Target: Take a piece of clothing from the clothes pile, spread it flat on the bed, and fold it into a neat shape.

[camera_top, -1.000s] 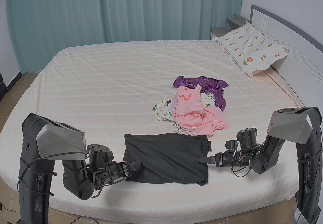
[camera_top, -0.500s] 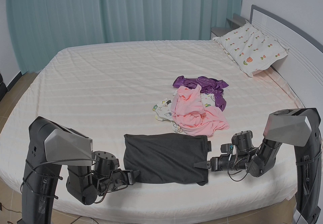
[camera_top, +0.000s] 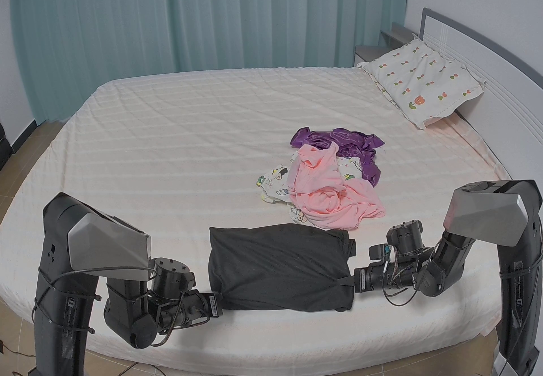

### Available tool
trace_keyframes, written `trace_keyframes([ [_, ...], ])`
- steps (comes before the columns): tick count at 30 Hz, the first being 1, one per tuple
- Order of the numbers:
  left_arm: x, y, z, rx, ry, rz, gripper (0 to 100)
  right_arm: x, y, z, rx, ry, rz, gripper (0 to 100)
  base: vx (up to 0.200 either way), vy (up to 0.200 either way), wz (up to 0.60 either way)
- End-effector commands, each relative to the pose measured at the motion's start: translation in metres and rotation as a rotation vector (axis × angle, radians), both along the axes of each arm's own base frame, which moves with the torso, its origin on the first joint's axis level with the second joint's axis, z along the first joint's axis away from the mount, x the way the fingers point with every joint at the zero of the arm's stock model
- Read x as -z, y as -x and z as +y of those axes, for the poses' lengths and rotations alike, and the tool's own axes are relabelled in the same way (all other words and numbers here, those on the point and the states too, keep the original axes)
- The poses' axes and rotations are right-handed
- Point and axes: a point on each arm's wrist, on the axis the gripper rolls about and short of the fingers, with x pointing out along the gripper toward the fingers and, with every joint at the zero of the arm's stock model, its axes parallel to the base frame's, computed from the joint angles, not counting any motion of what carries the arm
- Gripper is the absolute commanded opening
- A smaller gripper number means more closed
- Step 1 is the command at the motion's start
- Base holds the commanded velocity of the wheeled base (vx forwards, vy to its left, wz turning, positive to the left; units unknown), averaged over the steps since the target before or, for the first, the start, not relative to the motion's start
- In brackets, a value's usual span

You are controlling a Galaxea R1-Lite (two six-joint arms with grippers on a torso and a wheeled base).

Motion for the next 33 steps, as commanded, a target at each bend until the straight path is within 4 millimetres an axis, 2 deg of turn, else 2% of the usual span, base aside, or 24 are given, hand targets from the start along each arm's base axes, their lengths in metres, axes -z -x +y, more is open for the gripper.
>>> trace_keyframes([
  [1, -0.003, 0.004, 0.003, -0.006, -0.004, 0.008, 0, -0.006, -0.002, -0.003, -0.005, 0.006, -0.026, 0, 0.0, 0.0, 0.0],
  [8, -0.002, 0.008, 0.005, -0.006, -0.011, 0.025, 0, -0.001, 0.001, -0.003, -0.025, 0.023, -0.021, 0, 0.0, 0.0, 0.0],
  [9, -0.002, 0.008, 0.005, -0.004, -0.011, 0.025, 0, -0.001, 0.001, -0.003, -0.025, 0.023, -0.021, 100, 0.0, 0.0, 0.0],
  [10, -0.002, 0.008, 0.005, -0.004, -0.011, 0.025, 100, -0.001, 0.001, -0.003, -0.026, 0.022, -0.022, 100, 0.0, 0.0, 0.0],
  [16, -0.002, 0.009, 0.006, -0.01, -0.012, 0.03, 100, -0.007, -0.002, -0.004, -0.021, 0.013, -0.043, 100, 0.0, 0.0, 0.0],
  [23, -0.035, 0.005, 0.03, -0.103, 0.038, -0.034, 100, -0.046, -0.01, -0.015, 0.032, -0.008, -0.144, 100, 0.0, 0.0, 0.0],
  [24, -0.035, 0.006, 0.031, -0.106, 0.038, -0.034, 100, -0.047, -0.01, -0.016, 0.036, -0.008, -0.144, 100, 0.0, 0.0, 0.0],
  [25, -0.043, 0.008, 0.037, -0.123, 0.043, -0.047, 100, -0.056, -0.011, -0.024, 0.074, 0.001, -0.17, 100, 0.0, 0.0, 0.0],
  [29, -0.058, 0.019, 0.047, -0.139, 0.052, -0.061, 100, -0.066, -0.005, -0.04, 0.173, 0.03, -0.186, 100, 0.0, 0.0, 0.0],
  [31, -0.078, 0.03, 0.055, -0.156, 0.068, -0.102, 100, -0.093, 0.008, -0.057, 0.255, 0.015, -0.225, 100, 0.0, 0.0, 0.0],
  [32, -0.08, 0.03, 0.055, -0.158, 0.07, -0.107, 100, -0.094, 0.01, -0.058, 0.258, 0.013, -0.227, 100, 0.0, 0.0, 0.0],
  [33, -0.095, 0.037, 0.062, -0.178, 0.084, -0.153, 100, -0.119, 0.024, -0.068, 0.298, -0.013, -0.266, 100, 0.0, 0.0, 0.0],
])
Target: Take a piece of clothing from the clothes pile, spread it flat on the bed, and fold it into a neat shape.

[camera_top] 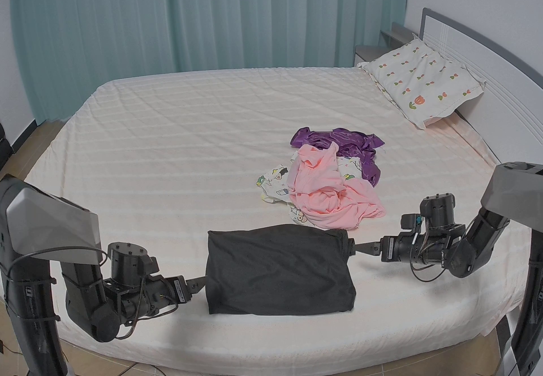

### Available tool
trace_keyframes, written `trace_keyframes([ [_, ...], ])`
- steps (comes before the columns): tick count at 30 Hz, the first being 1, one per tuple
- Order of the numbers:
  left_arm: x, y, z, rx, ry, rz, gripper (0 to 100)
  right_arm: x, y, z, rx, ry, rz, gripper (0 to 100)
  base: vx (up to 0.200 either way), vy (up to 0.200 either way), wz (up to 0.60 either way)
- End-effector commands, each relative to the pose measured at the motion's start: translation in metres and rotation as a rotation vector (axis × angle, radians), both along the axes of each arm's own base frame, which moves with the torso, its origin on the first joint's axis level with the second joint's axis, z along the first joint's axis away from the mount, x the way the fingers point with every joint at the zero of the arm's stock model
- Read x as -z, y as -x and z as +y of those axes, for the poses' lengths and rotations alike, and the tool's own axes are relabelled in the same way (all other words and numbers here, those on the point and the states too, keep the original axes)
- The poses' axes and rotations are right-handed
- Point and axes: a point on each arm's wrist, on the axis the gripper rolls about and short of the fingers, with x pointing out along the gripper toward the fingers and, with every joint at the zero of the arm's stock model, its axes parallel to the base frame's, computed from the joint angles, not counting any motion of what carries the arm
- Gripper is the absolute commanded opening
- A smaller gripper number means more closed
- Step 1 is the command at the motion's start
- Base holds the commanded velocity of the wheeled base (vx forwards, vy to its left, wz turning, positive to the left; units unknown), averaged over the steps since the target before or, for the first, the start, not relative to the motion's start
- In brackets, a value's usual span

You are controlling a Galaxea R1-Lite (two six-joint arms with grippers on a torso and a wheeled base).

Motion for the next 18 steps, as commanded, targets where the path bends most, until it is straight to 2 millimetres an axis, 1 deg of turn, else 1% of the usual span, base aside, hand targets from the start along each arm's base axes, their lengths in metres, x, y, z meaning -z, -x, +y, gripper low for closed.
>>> trace_keyframes([
  [1, -0.045, 0.018, 0.019, -0.049, 0.035, -0.116, 100, -0.06, 0.029, -0.031, 0.124, -0.043, -0.112, 100, 0.0, 0.0, 0.0],
  [2, -0.065, 0.027, 0.031, -0.087, 0.049, -0.175, 100, -0.09, 0.049, -0.04, 0.161, -0.055, -0.183, 100, 0.0, 0.0, 0.0],
  [3, -0.072, 0.033, 0.036, -0.101, 0.053, -0.194, 100, -0.104, 0.06, -0.045, 0.187, -0.055, -0.225, 100, 0.0, 0.0, 0.0],
  [5, -0.08, 0.041, 0.041, -0.118, 0.057, -0.216, 100, -0.121, 0.076, -0.051, 0.221, -0.054, -0.28, 100, 0.0, 0.0, 0.0],
  [6, -0.088, 0.052, 0.044, -0.124, 0.063, -0.244, 100, -0.136, 0.091, -0.056, 0.252, -0.054, -0.337, 100, 0.0, 0.0, 0.0],
  [8, -0.1, 0.068, 0.048, -0.127, 0.072, -0.296, 100, -0.152, 0.113, -0.062, 0.28, -0.056, -0.403, 100, 0.0, 0.0, 0.0],
  [9, -0.108, 0.077, 0.049, -0.127, 0.08, -0.33, 100, -0.158, 0.125, -0.065, 0.296, -0.056, -0.432, 100, 0.0, 0.0, 0.0],
  [11, -0.121, 0.088, 0.051, -0.14, 0.087, -0.395, 100, -0.167, 0.144, -0.07, 0.317, -0.058, -0.477, 100, 0.0, 0.0, 0.0],
  [12, -0.122, 0.089, 0.051, -0.14, 0.087, -0.398, 100, -0.168, 0.145, -0.07, 0.319, -0.057, -0.481, 100, 0.0, 0.0, 0.0],
  [13, -0.127, 0.094, 0.054, -0.161, 0.076, -0.418, 100, -0.172, 0.157, -0.073, 0.33, -0.057, -0.503, 100, 0.0, 0.0, 0.0],
  [14, -0.135, 0.104, 0.058, -0.203, 0.059, -0.459, 100, -0.175, 0.175, -0.078, 0.356, -0.051, -0.525, 100, 0.0, 0.0, 0.0],
  [16, -0.145, 0.118, 0.061, -0.214, 0.063, -0.511, 100, -0.175, 0.194, -0.081, 0.373, -0.048, -0.545, 100, 0.0, 0.0, 0.0],
  [18, -0.151, 0.134, 0.063, -0.216, 0.048, -0.537, 100, -0.174, 0.214, -0.082, 0.374, -0.046, -0.566, 100, 0.0, 0.0, 0.0],
])
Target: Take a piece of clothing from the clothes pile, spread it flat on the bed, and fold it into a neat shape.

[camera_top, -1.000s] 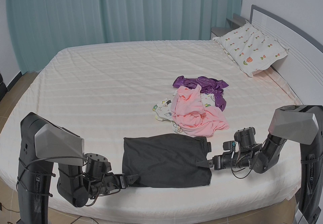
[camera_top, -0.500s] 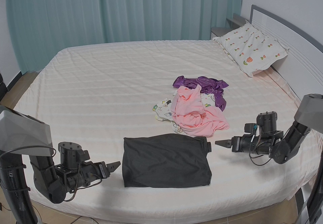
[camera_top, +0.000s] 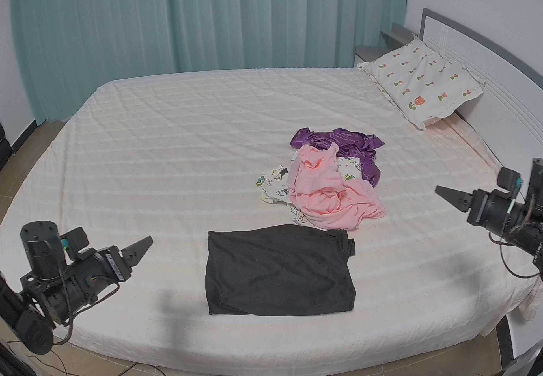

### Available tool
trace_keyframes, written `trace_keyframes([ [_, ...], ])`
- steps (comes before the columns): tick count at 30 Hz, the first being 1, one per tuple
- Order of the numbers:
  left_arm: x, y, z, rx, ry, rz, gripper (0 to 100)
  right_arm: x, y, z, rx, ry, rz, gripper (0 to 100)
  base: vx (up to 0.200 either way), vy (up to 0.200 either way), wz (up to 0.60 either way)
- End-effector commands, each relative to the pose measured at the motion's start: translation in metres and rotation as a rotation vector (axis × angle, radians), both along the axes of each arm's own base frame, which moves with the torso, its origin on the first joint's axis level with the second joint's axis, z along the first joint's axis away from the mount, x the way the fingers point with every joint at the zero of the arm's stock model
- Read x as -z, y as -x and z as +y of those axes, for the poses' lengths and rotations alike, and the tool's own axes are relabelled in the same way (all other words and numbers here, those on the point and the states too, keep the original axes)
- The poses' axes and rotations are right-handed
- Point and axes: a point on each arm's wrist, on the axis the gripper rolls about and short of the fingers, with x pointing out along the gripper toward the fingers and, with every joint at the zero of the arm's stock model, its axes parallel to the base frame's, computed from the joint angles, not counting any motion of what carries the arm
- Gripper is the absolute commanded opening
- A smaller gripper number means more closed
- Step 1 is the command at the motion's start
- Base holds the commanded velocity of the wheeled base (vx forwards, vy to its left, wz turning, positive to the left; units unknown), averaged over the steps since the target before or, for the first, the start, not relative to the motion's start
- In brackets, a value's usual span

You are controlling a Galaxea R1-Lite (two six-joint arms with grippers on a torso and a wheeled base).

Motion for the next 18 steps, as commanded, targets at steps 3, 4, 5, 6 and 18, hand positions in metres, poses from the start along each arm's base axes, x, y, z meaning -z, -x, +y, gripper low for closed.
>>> trace_keyframes([
  [3, -0.048, 0.088, 0.022, -0.103, -0.056, -0.226, 100, -0.024, 0.122, -0.019, 0.116, 0.01, -0.216, 100, 0.0, 0.0, 0.0],
  [4, -0.048, 0.09, 0.023, -0.106, -0.058, -0.228, 100, -0.024, 0.124, -0.019, 0.116, 0.01, -0.215, 100, 0.0, 0.0, 0.0],
  [5, -0.05, 0.1, 0.024, -0.115, -0.062, -0.239, 100, -0.02, 0.133, -0.02, 0.128, 0.012, -0.202, 100, 0.0, 0.0, 0.0],
  [6, -0.05, 0.105, 0.025, -0.118, -0.063, -0.241, 100, -0.017, 0.14, -0.02, 0.132, 0.014, -0.197, 100, 0.0, 0.0, 0.0],
  [18, -0.028, 0.171, 0.035, -0.136, -0.162, -0.316, 100, 0.034, 0.213, -0.017, 0.029, 0.124, -0.172, 100, 0.0, 0.0, 0.0],
])
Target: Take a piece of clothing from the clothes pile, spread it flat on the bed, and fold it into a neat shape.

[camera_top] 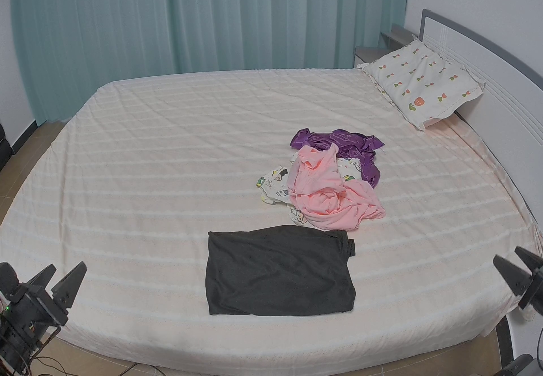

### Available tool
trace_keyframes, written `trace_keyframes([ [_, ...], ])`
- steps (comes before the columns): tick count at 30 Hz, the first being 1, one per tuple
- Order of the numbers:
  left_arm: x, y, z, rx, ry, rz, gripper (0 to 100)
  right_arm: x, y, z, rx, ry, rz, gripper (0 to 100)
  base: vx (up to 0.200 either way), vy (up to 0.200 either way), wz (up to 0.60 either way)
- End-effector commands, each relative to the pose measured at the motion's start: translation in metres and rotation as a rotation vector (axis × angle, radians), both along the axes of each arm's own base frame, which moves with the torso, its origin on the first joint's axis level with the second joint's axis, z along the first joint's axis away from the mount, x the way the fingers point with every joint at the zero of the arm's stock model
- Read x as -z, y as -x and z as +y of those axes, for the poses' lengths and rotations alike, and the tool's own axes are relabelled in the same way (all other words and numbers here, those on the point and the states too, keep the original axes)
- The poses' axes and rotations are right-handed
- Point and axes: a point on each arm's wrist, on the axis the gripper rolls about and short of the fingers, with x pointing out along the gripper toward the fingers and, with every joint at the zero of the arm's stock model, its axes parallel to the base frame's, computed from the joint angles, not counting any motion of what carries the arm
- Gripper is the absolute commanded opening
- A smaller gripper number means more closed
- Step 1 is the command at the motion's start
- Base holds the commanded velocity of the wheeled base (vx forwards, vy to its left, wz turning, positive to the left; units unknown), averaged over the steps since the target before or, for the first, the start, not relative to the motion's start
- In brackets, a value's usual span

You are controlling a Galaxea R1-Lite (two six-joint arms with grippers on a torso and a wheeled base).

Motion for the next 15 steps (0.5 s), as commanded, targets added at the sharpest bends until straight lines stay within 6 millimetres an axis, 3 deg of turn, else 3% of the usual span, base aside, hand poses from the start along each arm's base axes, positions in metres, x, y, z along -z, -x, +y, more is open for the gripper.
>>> trace_keyframes([
  [1, 0.014, 0.053, 0.008, -0.017, -0.102, -0.144, 100, 0.033, 0.055, 0.001, -0.072, 0.059, -0.076, 100, 0.0, 0.0, 0.0],
  [6, 0.029, 0.074, 0.011, -0.016, -0.166, -0.204, 100, 0.059, 0.08, 0.0, -0.109, 0.119, -0.074, 100, 0.0, 0.0, 0.0],
  [15, 0.04, 0.083, 0.013, -0.06, -0.18, -0.194, 100, 0.064, 0.091, 0.0, -0.03, 0.167, -0.18, 100, 0.0, 0.0, 0.0],
])
